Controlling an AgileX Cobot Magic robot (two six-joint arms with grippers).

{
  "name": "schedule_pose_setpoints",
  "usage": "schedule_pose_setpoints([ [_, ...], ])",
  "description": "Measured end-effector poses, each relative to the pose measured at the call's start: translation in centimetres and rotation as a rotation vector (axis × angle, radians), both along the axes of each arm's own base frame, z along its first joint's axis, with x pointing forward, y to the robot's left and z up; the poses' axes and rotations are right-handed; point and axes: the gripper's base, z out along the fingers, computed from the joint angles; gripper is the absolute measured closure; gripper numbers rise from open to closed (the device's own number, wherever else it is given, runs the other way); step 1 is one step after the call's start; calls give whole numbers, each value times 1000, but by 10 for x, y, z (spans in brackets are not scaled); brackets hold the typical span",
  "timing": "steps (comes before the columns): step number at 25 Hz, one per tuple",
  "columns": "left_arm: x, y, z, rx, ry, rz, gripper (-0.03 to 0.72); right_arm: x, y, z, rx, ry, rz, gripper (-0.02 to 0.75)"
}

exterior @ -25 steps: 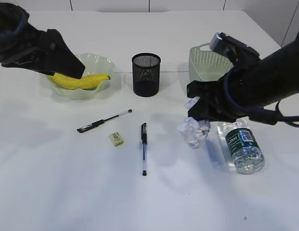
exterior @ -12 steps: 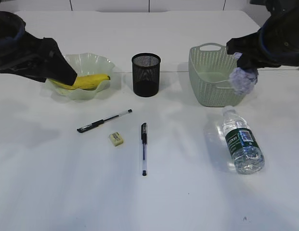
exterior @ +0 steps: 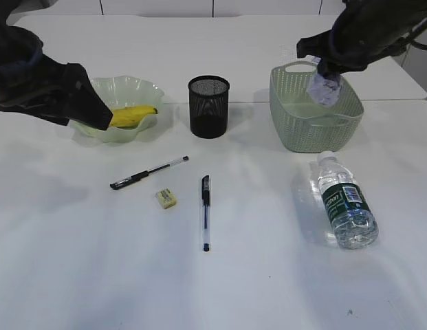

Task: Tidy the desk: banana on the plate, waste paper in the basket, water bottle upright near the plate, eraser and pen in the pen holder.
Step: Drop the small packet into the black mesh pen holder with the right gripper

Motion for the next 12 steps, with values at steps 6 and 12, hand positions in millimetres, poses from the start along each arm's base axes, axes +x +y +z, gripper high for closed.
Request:
schedule_pose_setpoints([
  [6, -1, 0, -1, 3, 16, -8, 157, 40, 3, -24, -37, -21, -34, 692],
  [12, -1, 0, -1, 3, 16, -8, 165, 63, 2, -48, -72, -26, -77, 678],
])
